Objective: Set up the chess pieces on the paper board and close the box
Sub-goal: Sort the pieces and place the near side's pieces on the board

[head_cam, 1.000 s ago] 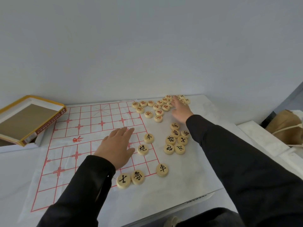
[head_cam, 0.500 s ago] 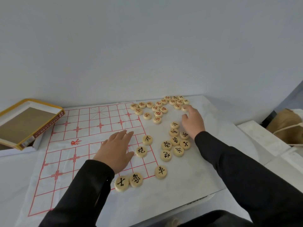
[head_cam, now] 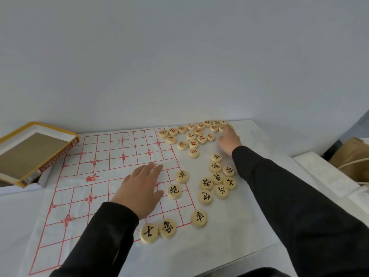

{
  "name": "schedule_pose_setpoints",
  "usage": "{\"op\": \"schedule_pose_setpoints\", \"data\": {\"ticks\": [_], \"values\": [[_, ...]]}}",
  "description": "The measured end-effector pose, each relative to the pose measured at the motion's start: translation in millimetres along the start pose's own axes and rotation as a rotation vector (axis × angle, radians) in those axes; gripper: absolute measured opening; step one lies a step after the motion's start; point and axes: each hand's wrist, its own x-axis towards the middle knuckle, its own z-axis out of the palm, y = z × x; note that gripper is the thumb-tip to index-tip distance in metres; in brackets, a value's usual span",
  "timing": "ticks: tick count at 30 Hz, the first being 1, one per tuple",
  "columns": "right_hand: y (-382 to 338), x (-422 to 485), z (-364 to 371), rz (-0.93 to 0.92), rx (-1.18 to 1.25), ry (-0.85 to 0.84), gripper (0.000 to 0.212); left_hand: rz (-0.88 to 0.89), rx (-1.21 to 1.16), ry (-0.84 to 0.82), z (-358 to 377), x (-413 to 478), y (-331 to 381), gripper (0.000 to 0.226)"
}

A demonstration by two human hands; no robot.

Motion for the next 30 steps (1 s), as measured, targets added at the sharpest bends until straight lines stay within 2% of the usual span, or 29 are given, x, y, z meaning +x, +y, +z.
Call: {"op": "schedule_pose_setpoints", "data": {"ticks": [3, 8, 13, 17, 20, 30], "values": [[7.6, 6.2, -1.0, 0.005, -0.023, -0.035, 0.056, -0.005, 0.001, 0.001, 0.4, 0.8, -0.7, 0.069], [5.2, 9.4, 9.1, -0.23, 0.017, -0.053, 0.06, -0.005, 0.011, -0.006, 2.1, 0.6, 0.7, 0.07], [4.9, 36.5, -5.6, -0.128, -0.109, 0.02, 0.055, -0.006, 0.021, 0.0, 2.0, 0.4, -0.6, 0.07], [4.7, 52.1, -7.4, -0.176, -0.171, -0.117, 0.044, -0.011, 0.019, 0.001, 1.4, 1.9, -2.7, 0.07], [5.7, 58.8, -3.5, -0.183, -0.249, -0.163, 0.045, -0.013, 0.015, 0.007, 2.5, 4.3, -4.8, 0.07], [29.2, 31.7, -0.7, -0.153, -0.178, -0.114, 0.047, -0.01, 0.023, 0.007, 6.6, 6.5, -5.4, 0.07]]}}
